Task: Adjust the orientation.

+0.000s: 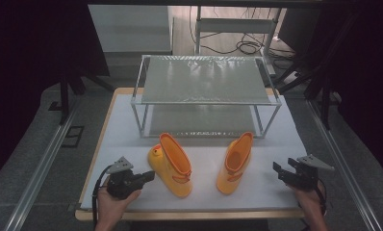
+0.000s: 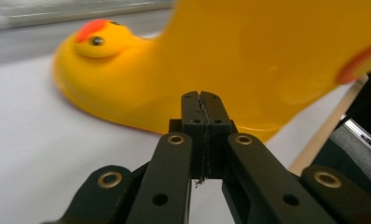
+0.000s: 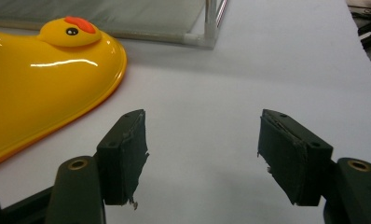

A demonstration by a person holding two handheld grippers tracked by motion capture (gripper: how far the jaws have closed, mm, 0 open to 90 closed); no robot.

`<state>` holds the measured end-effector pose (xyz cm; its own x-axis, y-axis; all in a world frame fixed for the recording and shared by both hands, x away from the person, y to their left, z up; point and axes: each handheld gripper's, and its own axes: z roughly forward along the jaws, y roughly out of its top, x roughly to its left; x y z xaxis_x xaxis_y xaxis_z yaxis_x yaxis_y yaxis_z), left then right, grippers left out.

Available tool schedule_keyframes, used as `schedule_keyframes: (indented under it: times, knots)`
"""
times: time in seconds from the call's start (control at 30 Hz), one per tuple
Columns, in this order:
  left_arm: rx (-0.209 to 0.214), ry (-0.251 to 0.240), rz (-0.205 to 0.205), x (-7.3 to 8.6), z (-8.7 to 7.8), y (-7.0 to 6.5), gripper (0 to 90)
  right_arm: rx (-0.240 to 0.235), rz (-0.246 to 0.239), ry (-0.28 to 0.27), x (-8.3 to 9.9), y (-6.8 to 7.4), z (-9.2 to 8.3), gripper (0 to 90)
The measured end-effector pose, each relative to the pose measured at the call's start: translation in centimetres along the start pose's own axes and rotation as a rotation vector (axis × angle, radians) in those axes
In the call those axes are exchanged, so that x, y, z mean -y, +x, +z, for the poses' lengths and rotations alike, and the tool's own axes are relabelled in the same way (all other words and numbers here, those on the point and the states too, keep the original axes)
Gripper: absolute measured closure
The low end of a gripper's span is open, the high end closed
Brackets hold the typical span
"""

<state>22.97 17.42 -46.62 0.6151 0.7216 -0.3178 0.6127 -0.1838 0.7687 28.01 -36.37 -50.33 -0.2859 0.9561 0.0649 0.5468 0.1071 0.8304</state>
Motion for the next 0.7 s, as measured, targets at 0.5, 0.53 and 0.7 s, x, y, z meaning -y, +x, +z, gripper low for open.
schedule_keyframes:
  times: [0.5,0.53,0.7]
  knots:
    - [0.04,-0.009,0.142,0.7,4.2,-8.3,90.0,-0.001,0.002,0.007,0.1,0.3,0.1,32.2]
    - [0.028,-0.012,0.151,0.6,4.7,-8.6,89.9,-0.001,-0.001,0.008,0.1,0.3,0.1,32.1]
    - [-0.02,-0.044,0.146,0.6,6.4,-9.1,89.9,0.005,0.005,0.006,0.2,0.0,0.1,32.1]
